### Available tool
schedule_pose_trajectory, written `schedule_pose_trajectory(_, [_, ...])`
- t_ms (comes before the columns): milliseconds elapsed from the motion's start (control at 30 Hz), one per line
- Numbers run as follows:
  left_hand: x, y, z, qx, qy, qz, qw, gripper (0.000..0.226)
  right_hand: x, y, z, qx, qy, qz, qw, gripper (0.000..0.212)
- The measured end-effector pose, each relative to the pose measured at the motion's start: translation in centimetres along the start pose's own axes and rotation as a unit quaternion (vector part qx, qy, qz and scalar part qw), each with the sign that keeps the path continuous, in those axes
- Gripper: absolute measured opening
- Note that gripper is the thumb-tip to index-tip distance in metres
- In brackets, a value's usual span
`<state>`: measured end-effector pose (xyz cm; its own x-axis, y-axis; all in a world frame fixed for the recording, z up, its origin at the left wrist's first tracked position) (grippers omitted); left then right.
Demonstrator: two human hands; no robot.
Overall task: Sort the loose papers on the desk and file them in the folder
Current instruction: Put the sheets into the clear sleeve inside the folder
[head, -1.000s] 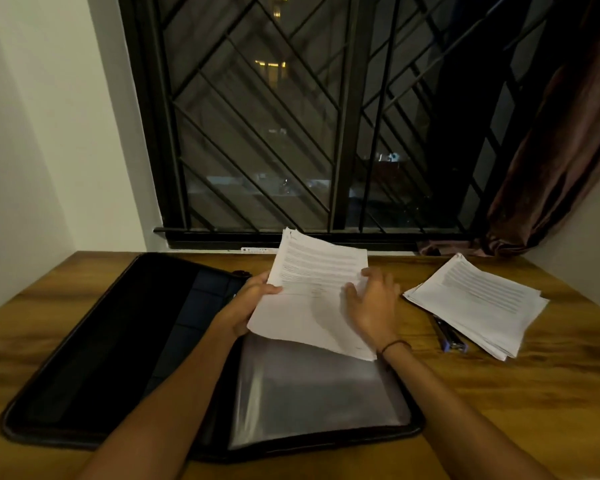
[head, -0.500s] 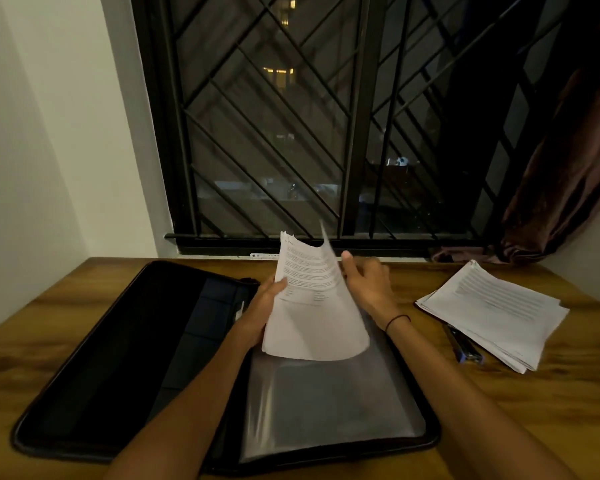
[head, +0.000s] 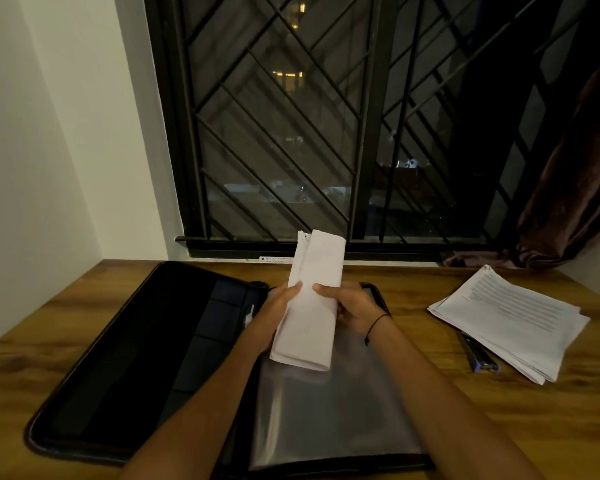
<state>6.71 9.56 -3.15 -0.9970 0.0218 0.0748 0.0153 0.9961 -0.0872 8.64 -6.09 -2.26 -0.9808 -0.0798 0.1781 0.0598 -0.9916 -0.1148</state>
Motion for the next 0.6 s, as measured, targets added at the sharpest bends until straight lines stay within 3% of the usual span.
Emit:
schedule_pose_trajectory(67, [-0.2,0.5,-0.4,0.024,-0.018,-0.021,0.999,0.045,-0.3,1.0,-0.1,-0.066,0.019,-0.017,0.997,0.035])
schedule_pose_trajectory(133, [-0.4,2.1,-1.8,-0.110,-0.104,-0.094,0.984,0.044,-0.7,3.2,-0.9,-0.153,0.030,-0.066,0.985,0.041])
schedule_pose_trajectory(200, [-0.4,1.9,-2.3,-0.321,-0.173,-0.106,0.925,0.031,-1.2,5.8,-2.0,-0.227,0.039,-0.110,0.967,0.045])
schedule_pose_trajectory(267, [-0.6,0.2,-0.7,-0.441,-0.179,-0.036,0.879,0.028,-1.4,7.6,-2.6,-0.275,0.042,-0.129,0.952,0.050])
schedule_pose_trajectory(333, [-0.6,-0.5,0.1,-0.483,-0.169,-0.013,0.859,0.036,-1.5,8.7,-2.9,-0.300,0.050,-0.142,0.942,0.051])
schedule_pose_trajectory(433, [-0.6,-1.0,-0.2,-0.554,-0.196,-0.040,0.808,0.049,-1.4,9.5,-2.6,-0.308,0.069,-0.160,0.935,0.048])
schedule_pose_trajectory(600, [-0.6,-0.9,-1.3,-0.605,-0.233,-0.091,0.756,0.048,-1.5,9.6,-2.7,-0.344,0.063,-0.142,0.926,0.048])
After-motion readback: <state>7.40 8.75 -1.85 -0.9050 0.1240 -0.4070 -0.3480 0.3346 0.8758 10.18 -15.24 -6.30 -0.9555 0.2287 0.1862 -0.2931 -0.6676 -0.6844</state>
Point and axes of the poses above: each hand's wrist, its own x-axis away from the middle knuckle, its own y-axis out of the back of the hand, z = x × y, the point moved 10 cm from there along -x, towards the middle knuckle, and after that the axes turned 3 degrees about -z, right-handed, at the moved point
